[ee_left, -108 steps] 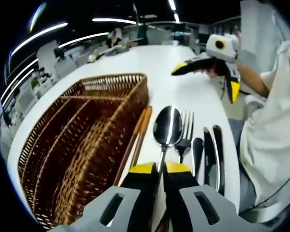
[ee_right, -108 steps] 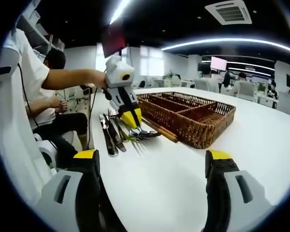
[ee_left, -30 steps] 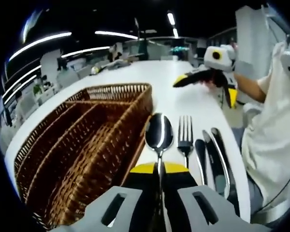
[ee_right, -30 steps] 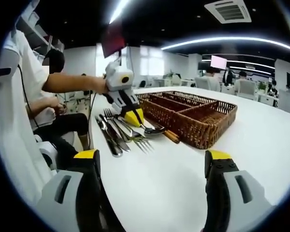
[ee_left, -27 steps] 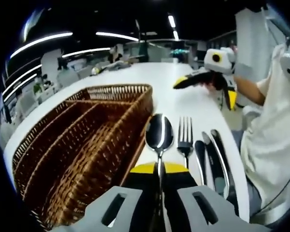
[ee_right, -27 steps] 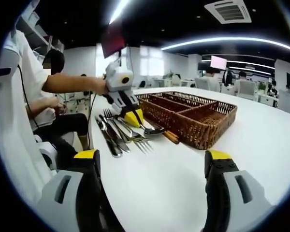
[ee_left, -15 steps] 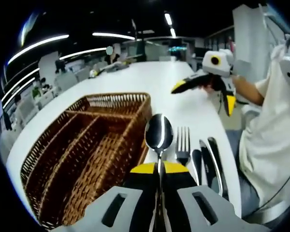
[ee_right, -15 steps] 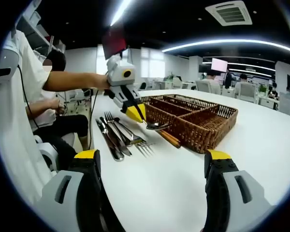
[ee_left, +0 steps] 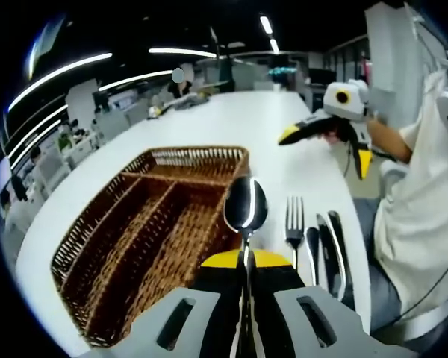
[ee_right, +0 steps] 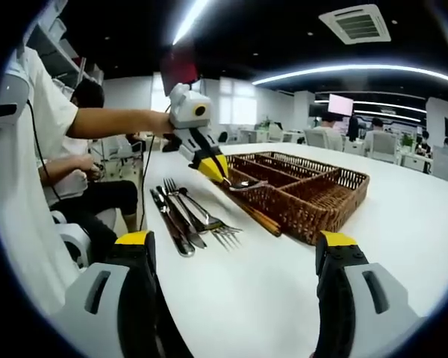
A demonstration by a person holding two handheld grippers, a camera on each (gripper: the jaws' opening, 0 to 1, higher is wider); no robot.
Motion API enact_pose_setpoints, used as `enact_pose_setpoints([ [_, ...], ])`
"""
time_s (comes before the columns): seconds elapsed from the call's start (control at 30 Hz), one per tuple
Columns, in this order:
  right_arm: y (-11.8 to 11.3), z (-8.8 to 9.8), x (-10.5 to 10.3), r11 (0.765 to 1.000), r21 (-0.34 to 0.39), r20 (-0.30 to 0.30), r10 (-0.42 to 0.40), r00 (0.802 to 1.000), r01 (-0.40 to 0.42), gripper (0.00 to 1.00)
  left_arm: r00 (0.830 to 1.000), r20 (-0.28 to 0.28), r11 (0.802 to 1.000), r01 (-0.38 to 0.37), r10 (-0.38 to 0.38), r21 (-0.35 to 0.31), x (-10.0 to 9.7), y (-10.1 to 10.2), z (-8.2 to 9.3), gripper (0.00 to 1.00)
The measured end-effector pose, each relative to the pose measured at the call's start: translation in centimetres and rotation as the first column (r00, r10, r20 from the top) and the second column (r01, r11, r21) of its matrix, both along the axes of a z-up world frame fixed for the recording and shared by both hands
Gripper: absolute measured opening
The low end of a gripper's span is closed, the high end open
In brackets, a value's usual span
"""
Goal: Arrange the knives, forks, and spoons in their matching storage slots by inserting each utensil handle-first until every utensil is classified and aligned in the correct compartment
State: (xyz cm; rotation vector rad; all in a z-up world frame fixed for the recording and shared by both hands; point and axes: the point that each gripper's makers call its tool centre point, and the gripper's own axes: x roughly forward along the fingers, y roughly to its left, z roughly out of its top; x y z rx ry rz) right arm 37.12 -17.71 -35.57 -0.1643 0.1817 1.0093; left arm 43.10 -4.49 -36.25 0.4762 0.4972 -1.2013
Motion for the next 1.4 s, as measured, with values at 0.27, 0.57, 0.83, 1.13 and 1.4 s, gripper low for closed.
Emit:
enact_pose_setpoints([
  [0.27,0.2,1.2,0.4,0.999,0.033,0.02,-0.015,1.0,0.014,0.93,1.0,0.011,1.0,0.013,-0.013,0.01,0.0,0.1,0.8,0.02],
  [0.57,-0.1,1.5,0.4,0.999,0.028,0.028,-0.034,0.999,0.033,0.93,1.0,0.021,1.0,0.016,-0.016,-0.013,1.1,0.2,1.8,0.02],
  [0.83,-0.5,1.7,0.7,0.998,0.035,0.032,-0.053,0.998,0.052,0.93,0.999,0.043,1.0,0.022,-0.023,0.008,2.8,0.8,2.3,0.02],
  [1.13,-0.9,1.3,0.8,0.998,0.03,0.029,-0.059,0.998,0.058,0.93,0.998,0.055,1.0,0.025,-0.025,0.014,3.6,0.6,2.4,0.02],
  [1.4,-1.3,1.1,0.9,0.998,0.031,0.017,-0.063,0.998,0.062,0.93,0.998,0.055,0.999,0.039,-0.041,0.036,4.0,0.2,2.2,0.02],
])
